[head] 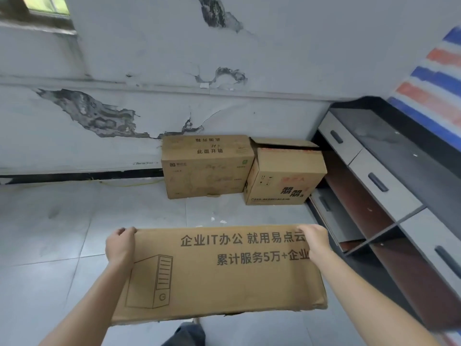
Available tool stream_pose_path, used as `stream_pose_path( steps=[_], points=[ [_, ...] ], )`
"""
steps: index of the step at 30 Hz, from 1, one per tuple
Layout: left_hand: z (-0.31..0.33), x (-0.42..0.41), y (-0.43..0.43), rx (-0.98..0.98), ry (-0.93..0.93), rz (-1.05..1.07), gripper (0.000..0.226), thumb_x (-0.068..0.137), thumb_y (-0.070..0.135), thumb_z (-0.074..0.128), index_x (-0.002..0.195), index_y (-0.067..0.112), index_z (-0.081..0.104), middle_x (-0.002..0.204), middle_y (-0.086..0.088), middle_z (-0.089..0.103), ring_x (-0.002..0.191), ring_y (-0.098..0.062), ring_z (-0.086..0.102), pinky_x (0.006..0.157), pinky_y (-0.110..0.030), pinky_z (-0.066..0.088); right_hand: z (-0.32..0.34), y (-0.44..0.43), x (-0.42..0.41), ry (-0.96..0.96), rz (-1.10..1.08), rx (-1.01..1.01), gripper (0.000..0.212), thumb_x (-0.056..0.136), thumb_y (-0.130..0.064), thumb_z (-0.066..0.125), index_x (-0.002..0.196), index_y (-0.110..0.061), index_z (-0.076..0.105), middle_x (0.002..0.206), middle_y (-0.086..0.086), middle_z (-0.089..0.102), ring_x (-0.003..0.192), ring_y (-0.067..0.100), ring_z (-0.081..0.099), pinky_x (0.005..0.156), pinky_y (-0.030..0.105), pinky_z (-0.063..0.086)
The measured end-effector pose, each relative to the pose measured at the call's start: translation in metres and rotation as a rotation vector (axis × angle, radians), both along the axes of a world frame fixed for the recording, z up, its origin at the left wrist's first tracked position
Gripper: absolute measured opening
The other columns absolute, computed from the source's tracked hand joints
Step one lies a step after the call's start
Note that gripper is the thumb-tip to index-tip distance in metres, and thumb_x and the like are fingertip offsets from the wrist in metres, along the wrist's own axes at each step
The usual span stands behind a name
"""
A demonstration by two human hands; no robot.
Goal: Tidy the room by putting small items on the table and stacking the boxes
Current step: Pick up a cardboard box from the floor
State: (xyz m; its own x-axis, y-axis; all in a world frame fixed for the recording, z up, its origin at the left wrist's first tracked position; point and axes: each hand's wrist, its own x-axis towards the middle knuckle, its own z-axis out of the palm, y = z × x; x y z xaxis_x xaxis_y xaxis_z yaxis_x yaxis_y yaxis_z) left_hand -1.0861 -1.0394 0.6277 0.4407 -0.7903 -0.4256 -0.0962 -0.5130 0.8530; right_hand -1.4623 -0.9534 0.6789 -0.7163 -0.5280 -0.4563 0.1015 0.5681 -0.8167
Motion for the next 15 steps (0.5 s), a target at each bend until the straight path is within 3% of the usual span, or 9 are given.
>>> stream_pose_path(
  steps=[2,4,6,11,15],
  points=[
    [0.002,-0.010,-0.036,0.021,0.013,-0.023,0.028,0.083,0.019,0.054,0.101,-0.001,0.061,0.101,-0.016,0.057,0.100,-0.033,0.051,0.087,-0.034,0.038,0.001,-0.032,-0.009,0.027,0.000,0.013,0.010,0.087,-0.001,0.055,0.092,0.008,0.057,0.080,0.013,0.053,0.061,0.019,0.044,0.056,0.030,0.034],
    [0.001,-0.020,-0.070,0.034,0.002,-0.022,0.034,0.089,0.014,0.053,0.118,-0.002,0.059,0.118,-0.017,0.059,0.116,-0.035,0.049,0.098,-0.037,0.037,-0.001,-0.060,-0.019,0.045,-0.014,0.018,0.021,0.087,-0.002,0.056,0.101,0.015,0.056,0.085,0.014,0.051,0.063,0.020,0.043,0.060,0.031,0.034],
    [0.000,-0.028,-0.097,0.042,-0.023,-0.029,0.041,0.090,0.013,0.052,0.129,-0.001,0.053,0.133,-0.017,0.053,0.125,-0.034,0.045,0.105,-0.038,0.033,-0.006,-0.082,-0.027,0.048,-0.033,0.024,0.018,0.087,-0.003,0.055,0.099,0.010,0.057,0.088,0.015,0.052,0.067,0.022,0.046,0.061,0.030,0.035],
    [-0.010,-0.052,-0.160,0.010,-0.058,-0.027,0.041,0.090,0.010,0.051,0.130,0.000,0.053,0.135,-0.016,0.052,0.126,-0.033,0.044,0.105,-0.037,0.032,-0.030,-0.140,-0.051,-0.004,-0.076,0.006,0.030,0.088,-0.006,0.056,0.117,0.002,0.056,0.111,0.018,0.060,0.102,0.032,0.056,0.081,0.037,0.044],
    [-0.026,-0.078,-0.217,0.014,-0.091,-0.001,0.042,0.090,0.010,0.050,0.132,0.000,0.050,0.137,-0.015,0.051,0.129,-0.031,0.043,0.106,-0.037,0.031,-0.055,-0.212,-0.083,-0.055,-0.038,-0.002,0.024,0.089,-0.005,0.055,0.113,-0.004,0.055,0.104,0.012,0.058,0.096,0.027,0.054,0.079,0.035,0.044]
  ],
)
